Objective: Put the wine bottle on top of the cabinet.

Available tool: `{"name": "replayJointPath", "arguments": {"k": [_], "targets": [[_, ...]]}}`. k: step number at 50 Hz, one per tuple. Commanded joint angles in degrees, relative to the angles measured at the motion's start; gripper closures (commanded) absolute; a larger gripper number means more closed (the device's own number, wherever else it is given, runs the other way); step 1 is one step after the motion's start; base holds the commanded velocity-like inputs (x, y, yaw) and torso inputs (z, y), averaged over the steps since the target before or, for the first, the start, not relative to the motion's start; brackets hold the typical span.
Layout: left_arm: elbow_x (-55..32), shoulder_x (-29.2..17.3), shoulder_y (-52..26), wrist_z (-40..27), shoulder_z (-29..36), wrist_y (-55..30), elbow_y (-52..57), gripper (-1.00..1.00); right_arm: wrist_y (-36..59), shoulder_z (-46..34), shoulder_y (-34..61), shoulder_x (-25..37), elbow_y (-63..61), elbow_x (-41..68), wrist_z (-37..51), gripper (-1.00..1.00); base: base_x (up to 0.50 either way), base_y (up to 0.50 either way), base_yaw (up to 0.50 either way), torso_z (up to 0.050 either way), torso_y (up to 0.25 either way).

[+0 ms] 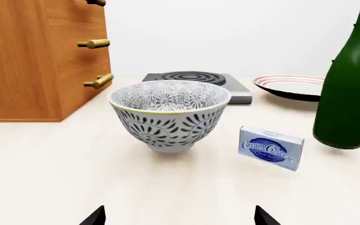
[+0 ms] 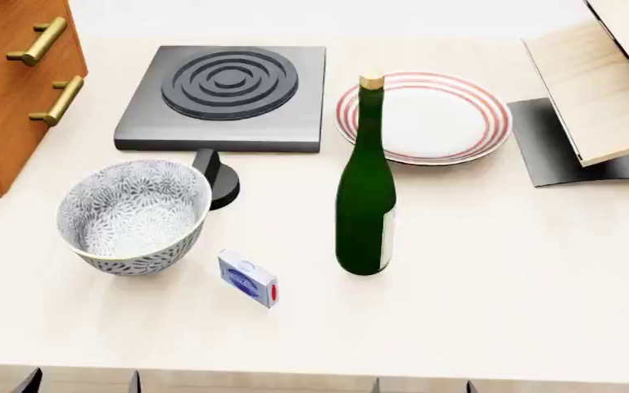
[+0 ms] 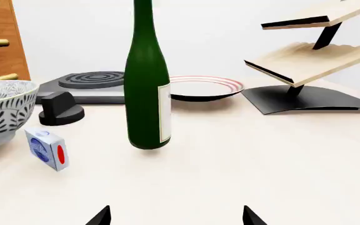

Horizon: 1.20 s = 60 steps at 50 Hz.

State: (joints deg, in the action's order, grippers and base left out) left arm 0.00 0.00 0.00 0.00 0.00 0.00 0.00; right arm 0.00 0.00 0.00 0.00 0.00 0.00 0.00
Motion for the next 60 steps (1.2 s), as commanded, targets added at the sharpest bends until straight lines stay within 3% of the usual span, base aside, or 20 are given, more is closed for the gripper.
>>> {"name": "replayJointPath", "arguments": {"k": [1, 10, 13, 16, 33, 43, 45, 60], "targets": [[-2.1, -2.1, 0.0, -2.4, 2.4, 0.2, -0.1, -1.0, 0.0, -1.4, 0.0, 1.1, 0.0, 1.1, 1.4, -1.0, 0.0, 0.0, 0.0, 0.0, 0.0], [-3.1, -3.2, -0.3, -3.3, 3.8, -0.5, -0.1, -1.0, 0.3, -3.4, 0.5, 2.5, 0.8, 1.8, 3.5, -1.0, 0.0, 0.0, 0.0, 0.0, 0.0], [0.4, -3.9, -0.8, -5.0, 5.7, -1.6, -0.9, -1.0, 0.0, -4.0, 0.7, 2.9, 1.7, 1.9, 3.6, -1.0, 0.0, 0.0, 0.0, 0.0, 0.0], [-3.7, -3.7, -0.5, -4.2, 4.2, -0.1, -0.6, -1.0, 0.1, -4.3, 0.8, 3.2, 1.6, 2.1, 4.1, -1.0, 0.0, 0.0, 0.0, 0.0, 0.0], [-6.8, -4.6, 0.5, -5.1, 4.3, 1.9, 1.2, -1.0, -0.4, -5.0, 0.0, 4.5, -0.8, 3.6, 6.6, -1.0, 0.0, 0.0, 0.0, 0.0, 0.0], [-5.7, -5.9, 3.3, -6.7, 6.2, -0.5, 10.9, -1.0, 0.9, -7.2, -1.2, 5.5, -10.0, -1.1, 9.8, -1.0, 0.0, 0.0, 0.0, 0.0, 0.0], [-8.2, -5.7, 3.6, -6.1, 5.9, -0.9, 12.9, -1.0, 2.4, -7.0, -1.4, 5.5, -12.3, -0.5, 10.0, -1.0, 0.0, 0.0, 0.0, 0.0, 0.0], [-3.0, -8.7, 3.3, -9.5, 9.0, -13.5, 34.6, -1.0, 15.8, -7.4, -1.3, 7.0, -34.2, 2.1, 10.2, -1.0, 0.0, 0.0, 0.0, 0.0, 0.0]]}}
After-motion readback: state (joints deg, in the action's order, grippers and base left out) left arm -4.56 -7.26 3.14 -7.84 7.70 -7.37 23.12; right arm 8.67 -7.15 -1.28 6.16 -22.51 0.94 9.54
